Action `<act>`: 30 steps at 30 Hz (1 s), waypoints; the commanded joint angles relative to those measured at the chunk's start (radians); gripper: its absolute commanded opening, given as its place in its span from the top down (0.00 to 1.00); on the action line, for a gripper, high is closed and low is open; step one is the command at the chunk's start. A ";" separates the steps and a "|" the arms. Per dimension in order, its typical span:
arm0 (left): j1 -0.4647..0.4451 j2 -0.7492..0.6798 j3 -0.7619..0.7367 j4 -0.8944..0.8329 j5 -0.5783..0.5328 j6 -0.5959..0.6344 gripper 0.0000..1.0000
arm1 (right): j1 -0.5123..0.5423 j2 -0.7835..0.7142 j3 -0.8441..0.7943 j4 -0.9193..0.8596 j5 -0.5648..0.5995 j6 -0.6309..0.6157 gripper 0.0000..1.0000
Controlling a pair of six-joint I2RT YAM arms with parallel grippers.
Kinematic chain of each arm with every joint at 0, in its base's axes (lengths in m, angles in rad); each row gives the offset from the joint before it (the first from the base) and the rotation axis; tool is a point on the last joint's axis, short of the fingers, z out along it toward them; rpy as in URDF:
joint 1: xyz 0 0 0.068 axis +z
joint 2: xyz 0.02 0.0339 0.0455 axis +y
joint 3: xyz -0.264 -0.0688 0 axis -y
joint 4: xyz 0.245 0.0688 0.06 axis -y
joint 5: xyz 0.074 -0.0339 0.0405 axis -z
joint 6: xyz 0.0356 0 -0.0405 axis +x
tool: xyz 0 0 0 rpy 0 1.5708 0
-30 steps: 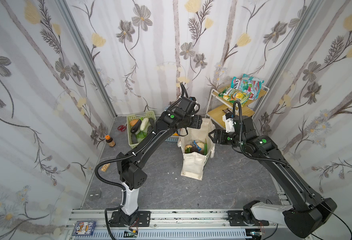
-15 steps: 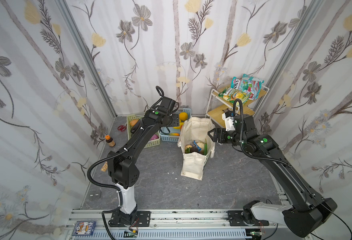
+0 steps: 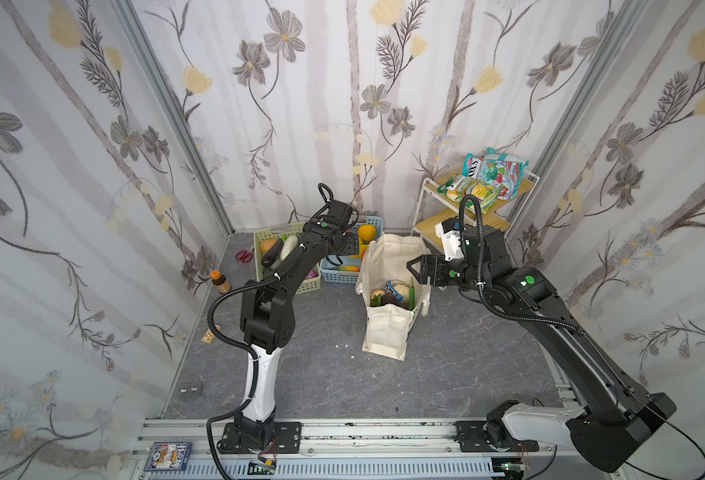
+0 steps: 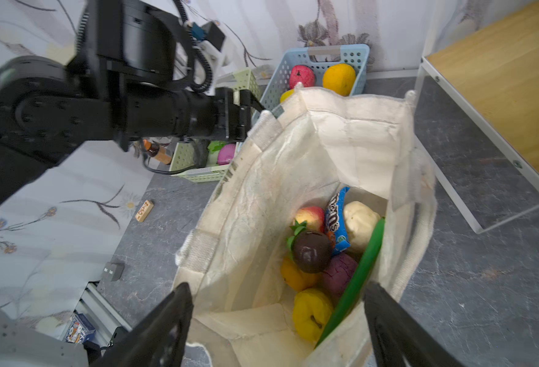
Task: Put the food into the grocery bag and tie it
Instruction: 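Move the left gripper over the yellow papayas in the blue basket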
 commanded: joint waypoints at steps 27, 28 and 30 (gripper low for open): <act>0.044 0.375 0.306 0.115 0.105 -0.105 0.11 | 0.111 0.235 0.251 -0.039 0.083 0.037 0.16; 0.047 0.389 0.322 0.120 0.111 -0.115 0.11 | 0.112 0.238 0.251 -0.040 0.083 0.038 0.16; 0.052 0.410 0.341 0.130 0.120 -0.135 0.11 | 0.112 0.239 0.253 -0.042 0.083 0.038 0.16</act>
